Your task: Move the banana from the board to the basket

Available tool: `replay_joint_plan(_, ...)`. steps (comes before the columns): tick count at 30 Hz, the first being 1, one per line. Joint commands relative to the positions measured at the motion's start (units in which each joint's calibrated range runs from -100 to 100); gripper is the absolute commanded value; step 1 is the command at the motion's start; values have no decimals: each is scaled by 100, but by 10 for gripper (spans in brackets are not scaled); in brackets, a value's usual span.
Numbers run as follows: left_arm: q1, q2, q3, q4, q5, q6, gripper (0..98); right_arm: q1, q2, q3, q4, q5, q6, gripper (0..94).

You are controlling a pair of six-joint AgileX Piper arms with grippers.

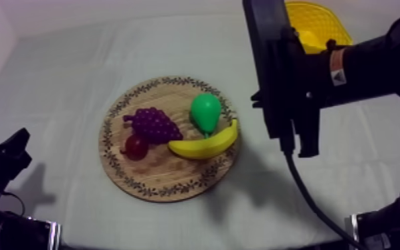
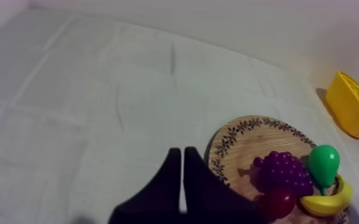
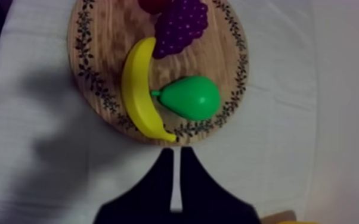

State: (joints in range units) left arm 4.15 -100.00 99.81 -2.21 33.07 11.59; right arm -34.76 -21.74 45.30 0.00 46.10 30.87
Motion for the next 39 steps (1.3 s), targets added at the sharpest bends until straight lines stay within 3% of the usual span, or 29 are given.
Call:
replay_joint_plan(1, 1, 0, -3, 4, -1, 1, 1, -6, 30, 83, 15, -56, 13, 133)
replay_joint_plan(7, 1, 0, -3, 4, -1, 1, 1, -25, 132, 286, 23, -258, 13, 651)
replay_joint_plan(11, 1, 0, -3, 4, -1, 1, 1, -38, 162, 322, 12, -231, 40, 773)
replay_joint_plan(16, 1, 0, -3, 4, -1, 1, 1, -86, 202, 323, 19, -187, 3, 808)
replay_joint_plan(24, 1, 0, -3, 4, -1, -1, 1, -252, 578, 300, 127, -199, -123, 754)
replay_joint_plan(39, 1, 0, -3, 4, -1, 0, 1, -407, 2235, -141, 303, -690, -314, 756)
